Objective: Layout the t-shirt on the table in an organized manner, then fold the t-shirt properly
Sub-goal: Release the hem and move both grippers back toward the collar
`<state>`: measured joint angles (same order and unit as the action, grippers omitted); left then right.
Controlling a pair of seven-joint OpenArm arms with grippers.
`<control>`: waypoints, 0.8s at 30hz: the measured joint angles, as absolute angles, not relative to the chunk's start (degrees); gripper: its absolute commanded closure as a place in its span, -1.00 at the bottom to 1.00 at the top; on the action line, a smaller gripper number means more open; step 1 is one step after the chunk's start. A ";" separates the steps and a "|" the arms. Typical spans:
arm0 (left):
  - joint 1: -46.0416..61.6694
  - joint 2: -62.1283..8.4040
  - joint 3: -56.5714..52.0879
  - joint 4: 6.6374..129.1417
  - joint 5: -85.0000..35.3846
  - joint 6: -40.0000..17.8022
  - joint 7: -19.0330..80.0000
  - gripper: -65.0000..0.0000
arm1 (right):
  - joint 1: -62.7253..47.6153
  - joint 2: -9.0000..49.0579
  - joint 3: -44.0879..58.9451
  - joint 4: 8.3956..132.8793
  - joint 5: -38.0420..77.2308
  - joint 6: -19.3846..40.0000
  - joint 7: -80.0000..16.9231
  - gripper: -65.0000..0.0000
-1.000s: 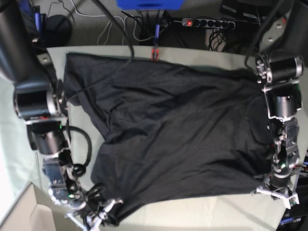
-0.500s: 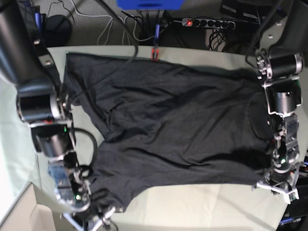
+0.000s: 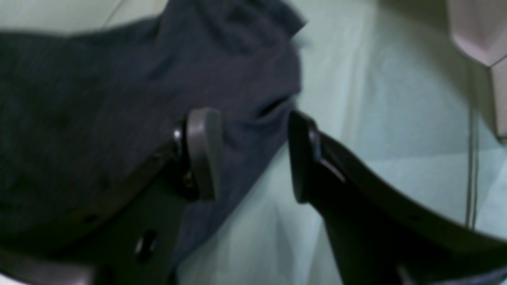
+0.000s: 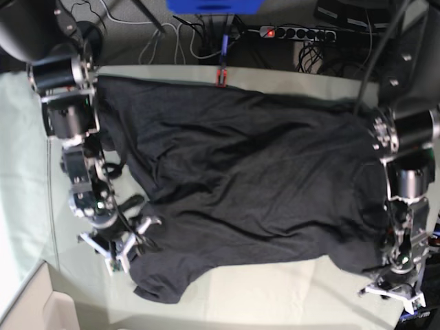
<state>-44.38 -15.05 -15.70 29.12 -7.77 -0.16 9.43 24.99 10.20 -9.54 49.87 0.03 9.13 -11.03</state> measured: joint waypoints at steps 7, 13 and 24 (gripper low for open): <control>-46.52 -13.02 -15.84 26.65 -7.75 -0.03 9.85 -0.19 | 22.22 10.63 -9.47 51.07 0.03 9.10 -15.25 0.14; -36.75 -13.32 -15.79 36.69 -7.90 -0.23 9.78 -0.19 | 21.02 9.87 -9.32 51.11 0.08 9.13 -15.35 0.14; -6.92 -13.13 -16.08 65.30 -8.05 0.01 10.28 -0.20 | 27.99 9.26 -6.46 44.36 0.12 9.13 -14.20 0.14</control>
